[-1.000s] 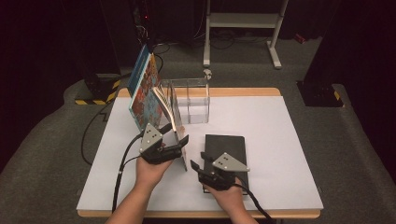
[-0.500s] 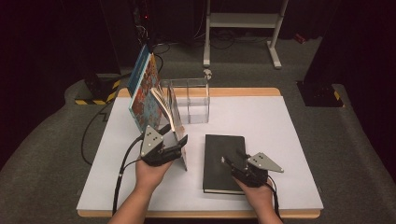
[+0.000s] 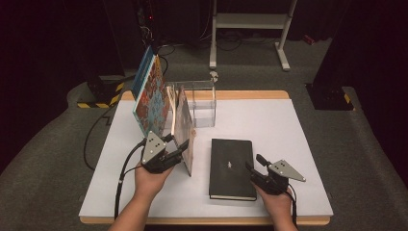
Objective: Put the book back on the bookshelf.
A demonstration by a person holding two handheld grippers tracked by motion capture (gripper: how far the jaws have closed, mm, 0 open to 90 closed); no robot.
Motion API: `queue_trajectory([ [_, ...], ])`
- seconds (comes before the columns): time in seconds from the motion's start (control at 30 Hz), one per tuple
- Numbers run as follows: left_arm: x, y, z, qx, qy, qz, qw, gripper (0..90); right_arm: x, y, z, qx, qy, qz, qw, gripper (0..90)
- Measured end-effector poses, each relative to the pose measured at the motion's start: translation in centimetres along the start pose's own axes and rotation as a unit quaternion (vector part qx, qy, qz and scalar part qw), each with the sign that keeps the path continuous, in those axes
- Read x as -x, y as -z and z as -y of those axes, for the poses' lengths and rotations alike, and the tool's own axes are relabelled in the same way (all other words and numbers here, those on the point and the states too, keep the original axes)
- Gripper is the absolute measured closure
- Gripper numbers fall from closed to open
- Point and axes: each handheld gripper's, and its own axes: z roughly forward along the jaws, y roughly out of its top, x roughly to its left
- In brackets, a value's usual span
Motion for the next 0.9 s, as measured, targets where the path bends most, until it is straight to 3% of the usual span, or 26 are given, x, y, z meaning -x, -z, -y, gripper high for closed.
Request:
queue_trajectory([
  [0.27,-0.5,0.5,-0.4,-0.004,-0.002,-0.003,1.0,60.4,0.1,-0.2,0.3,-0.011,0.0,0.002,0.9999,48.1],
  [0.37,-0.6,0.8,-0.5,0.0,-0.008,-0.009,0.9999,66.8,0.1,-0.2,0.3,-0.011,0.001,0.0,0.9999,48.7],
  [0.73,-1.6,1.7,-0.9,0.012,-0.014,-0.031,0.9993,77.0,0.1,-0.2,0.4,-0.01,-0.001,0.001,1.0,49.1],
  [0.9,-2.2,2.0,-1.2,0.014,-0.004,-0.038,0.9992,82.3,0.0,-0.2,0.4,-0.01,0.0,0.001,0.9999,49.6],
])
